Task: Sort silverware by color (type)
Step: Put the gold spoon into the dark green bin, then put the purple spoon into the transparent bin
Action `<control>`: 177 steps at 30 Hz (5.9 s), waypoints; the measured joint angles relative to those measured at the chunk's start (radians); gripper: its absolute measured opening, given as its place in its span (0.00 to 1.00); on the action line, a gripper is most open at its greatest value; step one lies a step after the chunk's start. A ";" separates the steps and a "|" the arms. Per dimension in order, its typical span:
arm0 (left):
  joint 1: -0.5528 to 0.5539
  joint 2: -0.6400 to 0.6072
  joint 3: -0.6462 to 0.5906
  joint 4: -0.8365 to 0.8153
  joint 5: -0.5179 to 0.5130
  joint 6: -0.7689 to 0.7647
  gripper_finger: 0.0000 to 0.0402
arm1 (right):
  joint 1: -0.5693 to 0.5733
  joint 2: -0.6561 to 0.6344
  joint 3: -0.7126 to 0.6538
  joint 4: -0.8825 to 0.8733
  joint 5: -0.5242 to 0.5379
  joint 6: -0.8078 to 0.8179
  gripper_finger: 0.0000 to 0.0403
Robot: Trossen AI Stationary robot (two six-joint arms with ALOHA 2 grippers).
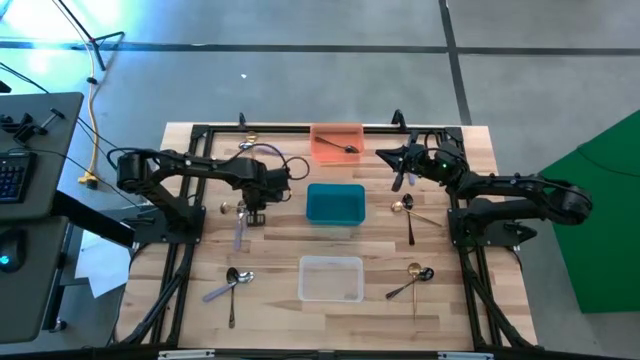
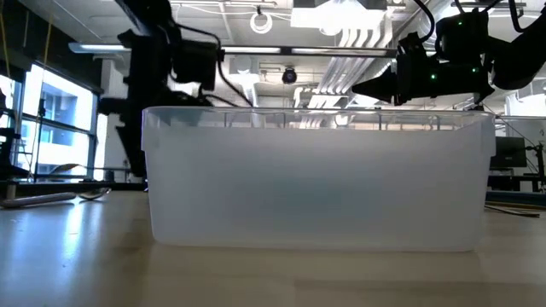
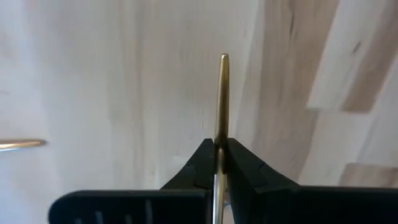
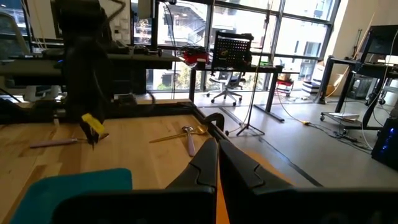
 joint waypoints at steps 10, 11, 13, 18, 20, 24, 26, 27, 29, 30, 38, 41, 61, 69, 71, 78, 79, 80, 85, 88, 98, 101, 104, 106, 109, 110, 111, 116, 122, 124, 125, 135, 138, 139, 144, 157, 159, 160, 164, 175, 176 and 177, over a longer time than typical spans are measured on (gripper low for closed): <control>-0.016 0.000 0.283 0.004 0.136 -0.188 0.01 | 0.000 0.000 0.000 0.000 0.000 0.000 0.00; -0.023 0.004 0.309 0.017 0.130 -0.193 0.01 | 0.000 0.000 0.000 0.001 0.000 0.000 0.00; -0.035 0.022 0.360 0.044 0.125 -0.199 0.01 | 0.000 0.000 0.000 0.001 0.000 0.001 0.00; -0.053 0.122 0.481 0.117 0.119 -0.154 0.01 | 0.000 0.000 0.000 0.012 0.000 0.011 0.00; -0.062 0.182 0.532 0.133 0.119 -0.113 0.01 | 0.000 0.000 0.000 0.019 0.000 0.011 0.00; -0.075 0.299 0.661 0.129 0.123 -0.030 0.01 | 0.000 0.000 0.000 0.022 0.000 0.011 0.00; -0.079 0.345 0.722 0.122 0.138 0.004 0.01 | 0.000 0.000 0.000 0.022 0.000 0.011 0.00; -0.082 0.364 0.751 0.122 0.144 0.018 0.01 | 0.000 0.000 0.000 0.022 0.000 0.011 0.00; -0.085 0.395 0.797 0.108 0.145 0.050 0.01 | 0.000 0.000 0.000 0.022 0.000 0.011 0.00; -0.086 0.408 0.820 0.101 0.145 0.062 0.01 | 0.000 0.000 0.000 0.022 0.000 0.011 0.00; -0.085 0.513 0.911 0.089 0.137 0.175 0.01 | 0.000 0.000 0.000 0.021 0.000 0.011 0.00; -0.084 0.556 0.937 0.086 0.137 0.231 0.01 | 0.000 0.000 0.000 0.021 0.000 0.011 0.00; -0.081 0.654 0.979 0.012 0.118 0.421 0.02 | 0.000 0.000 0.000 0.008 0.000 0.000 0.00; -0.081 0.654 0.979 0.017 0.119 0.411 0.09 | 0.000 0.000 0.000 0.007 0.000 0.000 0.00; -0.084 0.654 0.979 0.017 0.118 0.405 0.13 | 0.000 0.000 0.000 0.007 0.000 0.000 0.00; -0.085 0.646 0.978 0.010 0.113 0.361 0.25 | 0.000 0.000 0.000 0.007 0.000 0.000 0.00; -0.087 0.636 0.978 0.009 0.107 0.354 0.24 | 0.000 0.000 0.000 0.007 0.000 0.000 0.00; -0.087 0.622 0.978 0.007 0.106 0.347 0.23 | 0.000 0.000 0.000 0.007 0.000 0.000 0.00; -0.096 0.546 0.954 -0.014 0.138 0.284 0.09 | 0.000 0.000 0.000 0.006 0.000 0.000 0.00; -0.107 0.468 0.841 0.057 0.146 0.237 0.01 | 0.000 0.000 0.000 0.005 0.000 0.000 0.00; -0.154 0.033 0.130 0.668 0.110 -0.005 0.00 | 0.003 0.000 0.000 -0.024 0.000 0.018 0.00; -0.188 -0.104 0.004 0.655 0.052 -0.087 0.00 | 0.003 0.000 0.000 -0.025 0.000 0.028 0.00; -0.199 -0.228 -0.051 0.545 -0.003 -0.170 0.00 | 0.003 0.000 0.000 -0.026 0.000 0.045 0.00; -0.170 -0.290 -0.054 0.427 -0.005 -0.192 0.00 | 0.003 0.000 0.000 -0.026 0.000 0.045 0.00; -0.079 -0.350 -0.054 0.321 0.018 -0.141 0.00 | 0.003 0.000 0.000 -0.026 0.000 0.045 0.00; -0.031 -0.360 -0.054 0.296 0.039 -0.109 0.00 | 0.003 0.000 0.000 -0.024 0.000 0.045 0.00; 0.023 -0.362 -0.052 0.274 0.065 -0.077 0.00 | 0.003 0.000 0.000 -0.024 0.000 0.043 0.00; 0.279 -0.280 0.005 0.207 0.128 0.109 0.00 | 0.003 0.000 0.000 -0.021 0.000 0.035 0.00; 0.464 -0.075 0.160 0.143 0.130 0.319 0.00 | 0.003 0.000 0.000 -0.018 0.000 0.022 0.00; 0.500 0.003 0.215 0.102 0.134 0.398 0.00 | 0.003 0.000 0.000 -0.018 0.000 0.019 0.00; 0.512 0.041 0.243 0.081 0.133 0.433 0.00 | 0.003 0.000 0.000 -0.018 0.000 0.019 0.00; 0.562 0.286 0.368 0.078 -0.017 0.569 0.16 | 0.003 0.000 0.000 -0.023 0.000 0.008 0.00; 0.569 0.306 0.369 0.103 -0.030 0.627 0.25 | 0.003 0.000 0.000 -0.023 -0.001 0.007 0.00; 0.572 0.313 0.369 0.113 -0.032 0.644 0.27 | 0.003 0.000 0.000 -0.023 -0.001 0.007 0.00; 0.586 0.357 0.369 0.125 -0.079 0.710 0.35 | 0.003 0.000 0.000 -0.024 -0.001 0.000 0.00; 0.591 0.443 0.373 0.130 -0.153 0.758 0.24 | 0.003 0.000 0.000 -0.028 -0.001 0.000 0.00; 0.590 0.443 0.372 0.127 -0.152 0.779 0.16 | 0.003 0.000 0.000 -0.028 -0.001 0.000 0.00; 0.590 0.444 0.371 0.129 -0.152 0.786 0.12 | 0.003 0.000 0.000 -0.028 -0.001 0.000 0.00; 0.580 0.445 0.382 0.125 -0.171 0.776 0.05 | 0.003 0.000 0.000 -0.028 -0.001 -0.005 0.00; 0.513 0.421 0.509 0.007 -0.185 0.641 0.06 | 0.003 0.000 0.000 -0.027 -0.001 -0.007 0.00; 0.503 0.404 0.512 -0.013 -0.185 0.619 0.06 | 0.003 0.000 0.000 -0.027 -0.001 -0.007 0.00; 0.488 0.385 0.513 -0.034 -0.186 0.592 0.06 | 0.003 0.000 0.000 -0.027 -0.001 -0.007 0.00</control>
